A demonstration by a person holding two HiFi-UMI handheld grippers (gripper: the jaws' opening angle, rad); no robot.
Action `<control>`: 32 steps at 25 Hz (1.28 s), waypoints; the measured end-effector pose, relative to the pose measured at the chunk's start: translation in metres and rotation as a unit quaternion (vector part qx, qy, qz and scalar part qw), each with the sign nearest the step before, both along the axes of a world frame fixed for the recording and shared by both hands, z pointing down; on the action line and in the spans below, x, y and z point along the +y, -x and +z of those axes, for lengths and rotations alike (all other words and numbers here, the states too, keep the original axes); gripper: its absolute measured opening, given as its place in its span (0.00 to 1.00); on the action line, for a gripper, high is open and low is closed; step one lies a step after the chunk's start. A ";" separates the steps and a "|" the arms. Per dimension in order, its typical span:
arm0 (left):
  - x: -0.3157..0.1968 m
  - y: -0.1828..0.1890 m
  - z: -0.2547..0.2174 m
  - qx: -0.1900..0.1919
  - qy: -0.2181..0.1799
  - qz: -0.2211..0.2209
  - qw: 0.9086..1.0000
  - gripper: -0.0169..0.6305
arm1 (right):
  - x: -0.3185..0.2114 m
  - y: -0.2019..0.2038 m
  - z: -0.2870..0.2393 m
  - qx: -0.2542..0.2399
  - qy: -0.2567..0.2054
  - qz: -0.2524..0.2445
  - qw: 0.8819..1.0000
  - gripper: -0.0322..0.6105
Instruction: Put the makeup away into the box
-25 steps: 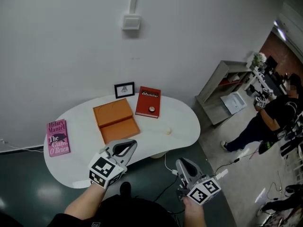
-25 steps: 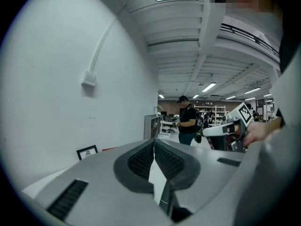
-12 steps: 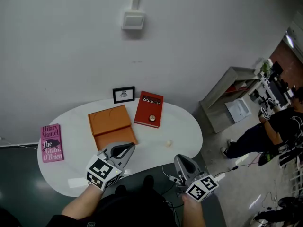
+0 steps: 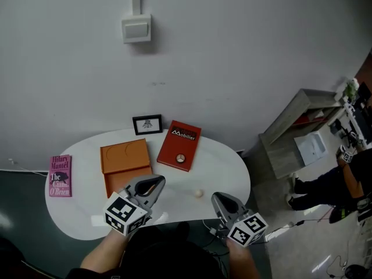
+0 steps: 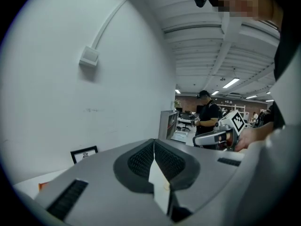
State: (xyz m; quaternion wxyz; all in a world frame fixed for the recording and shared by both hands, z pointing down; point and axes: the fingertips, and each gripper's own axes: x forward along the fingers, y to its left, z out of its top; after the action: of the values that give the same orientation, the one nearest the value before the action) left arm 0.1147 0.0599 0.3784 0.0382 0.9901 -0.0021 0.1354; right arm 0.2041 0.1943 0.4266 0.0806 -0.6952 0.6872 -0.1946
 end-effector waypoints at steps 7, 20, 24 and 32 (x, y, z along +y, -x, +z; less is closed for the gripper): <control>-0.001 -0.026 0.016 -0.030 0.012 -0.023 0.999 0.05 | -0.008 -0.030 0.025 -0.002 0.025 -0.028 0.999 0.11; 0.012 -0.058 0.073 -0.079 0.046 -0.004 0.996 0.05 | -0.021 -0.042 0.094 0.035 0.081 -0.079 0.993 0.11; 0.017 -0.061 0.097 -0.090 0.059 -0.002 0.994 0.05 | -0.026 -0.035 0.129 0.040 0.097 -0.108 0.989 0.26; 0.033 -0.071 0.132 -0.107 0.077 0.011 0.991 0.05 | -0.037 -0.013 0.205 0.095 0.194 -0.159 0.963 0.31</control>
State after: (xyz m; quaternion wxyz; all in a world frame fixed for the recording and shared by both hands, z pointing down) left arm 0.1854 0.0925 0.5100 0.1128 0.9638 0.0152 0.2410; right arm 0.2172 0.1576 0.6314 -0.1534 -0.5947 0.7424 -0.2677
